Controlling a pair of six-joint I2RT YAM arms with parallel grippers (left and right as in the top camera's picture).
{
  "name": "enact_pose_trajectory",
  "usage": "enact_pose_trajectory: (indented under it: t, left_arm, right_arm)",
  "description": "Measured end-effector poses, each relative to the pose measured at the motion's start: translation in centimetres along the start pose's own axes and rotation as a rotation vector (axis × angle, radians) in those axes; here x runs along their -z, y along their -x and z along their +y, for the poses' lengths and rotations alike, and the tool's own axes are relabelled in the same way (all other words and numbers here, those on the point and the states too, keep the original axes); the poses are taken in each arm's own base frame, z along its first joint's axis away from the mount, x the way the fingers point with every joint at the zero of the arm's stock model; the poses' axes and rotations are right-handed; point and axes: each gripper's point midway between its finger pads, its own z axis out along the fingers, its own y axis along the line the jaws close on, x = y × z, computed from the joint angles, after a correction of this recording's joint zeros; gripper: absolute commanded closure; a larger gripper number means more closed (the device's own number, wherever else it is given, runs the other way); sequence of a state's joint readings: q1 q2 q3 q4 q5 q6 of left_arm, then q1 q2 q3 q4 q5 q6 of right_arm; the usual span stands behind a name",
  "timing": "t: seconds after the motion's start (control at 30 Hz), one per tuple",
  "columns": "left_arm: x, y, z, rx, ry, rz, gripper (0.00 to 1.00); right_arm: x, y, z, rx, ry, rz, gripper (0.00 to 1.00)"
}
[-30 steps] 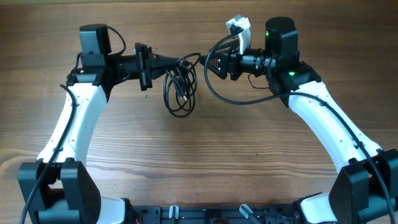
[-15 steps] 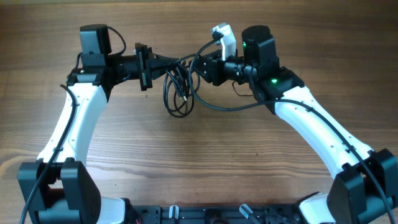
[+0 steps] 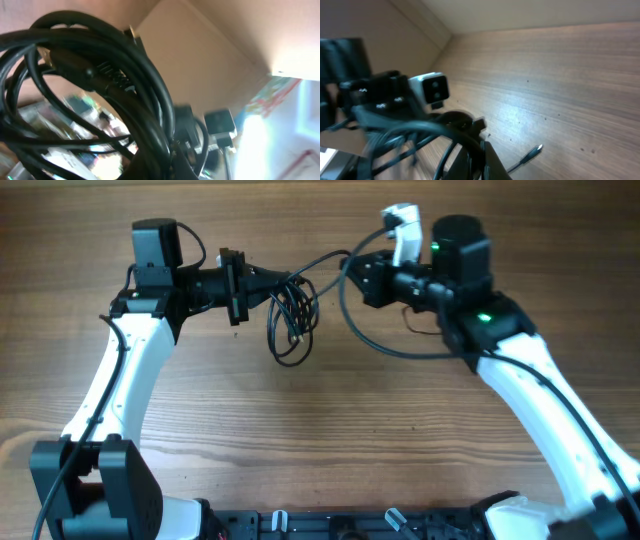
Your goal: Untangle cables
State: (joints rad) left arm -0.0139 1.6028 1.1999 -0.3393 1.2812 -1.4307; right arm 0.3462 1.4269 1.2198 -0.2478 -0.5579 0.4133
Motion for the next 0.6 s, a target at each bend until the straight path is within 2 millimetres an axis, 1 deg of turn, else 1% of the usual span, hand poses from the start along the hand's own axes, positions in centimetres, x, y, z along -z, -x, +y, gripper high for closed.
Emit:
enact_pose_trajectory:
  t: [0.07,0.13,0.17,0.2,0.27,0.3,0.33,0.37,0.4,0.43,0.47,0.5,0.53,0.57,0.6]
  left_arm:
    - [-0.1,0.6,0.3,-0.073,0.012,-0.04,0.96]
    - [-0.3,1.1,1.1,-0.132,0.045,-0.076,0.96]
    - [-0.5,1.0,1.4,-0.15,0.063,-0.086,0.96]
    - [-0.6,1.0,1.9,-0.162,0.089,-0.101,0.96]
    - [-0.8,0.7,2.7,-0.184,0.13,-0.121,0.96]
    - [-0.8,0.6,3.2,-0.195,0.152,-0.131,0.96]
    - [-0.3,1.6,4.0,-0.199,0.189,-0.188,0.96]
    - [0.8,3.3,4.8,-0.194,0.22,-0.256,0.96]
    - [1.4,4.1,5.3,-0.192,0.235,-0.285,0.96]
    - [2.0,4.9,5.8,-0.199,0.255,-0.313,0.96]
    - [2.2,5.0,6.0,-0.208,0.262,-0.318,0.96]
    - [2.2,4.9,6.1,-0.23,0.269,-0.312,0.96]
    - [2.1,4.7,6.1,-0.247,0.27,-0.299,0.96]
    - [2.0,4.6,6.1,-0.255,0.269,-0.291,0.96]
    - [1.9,4.5,6.0,-0.261,0.265,-0.282,0.96]
  right_arm:
    - [2.1,0.7,1.0,0.01,0.007,-0.025,0.96]
    - [3.8,0.8,2.2,0.016,0.018,-0.036,0.96]
    - [4.5,0.6,2.5,0.013,0.015,-0.034,0.96]
    - [5.1,0.4,2.4,0.006,0.002,-0.035,0.96]
    - [6.2,0.0,1.1,-0.017,-0.066,-0.043,0.96]
    - [7.1,0.3,0.0,-0.023,-0.13,-0.069,0.96]
    - [9.7,2.3,-2.6,-0.029,-0.277,-0.175,0.96]
    - [12.5,4.0,-4.8,-0.04,-0.403,-0.268,0.96]
    - [15.3,5.1,-6.4,-0.052,-0.518,-0.344,0.96]
    - [17.5,5.8,-7.5,-0.061,-0.616,-0.402,0.96]
    - [18.9,6.2,-8.1,-0.066,-0.682,-0.436,0.96]
    - [19.8,6.2,-8.8,-0.069,-0.737,-0.45,0.96]
    - [19.8,6.0,-9.2,-0.068,-0.755,-0.44,0.95]
    - [19.4,5.9,-9.4,-0.058,-0.754,-0.419,0.93]
    - [18.6,5.6,-9.6,-0.048,-0.731,-0.388,0.89]
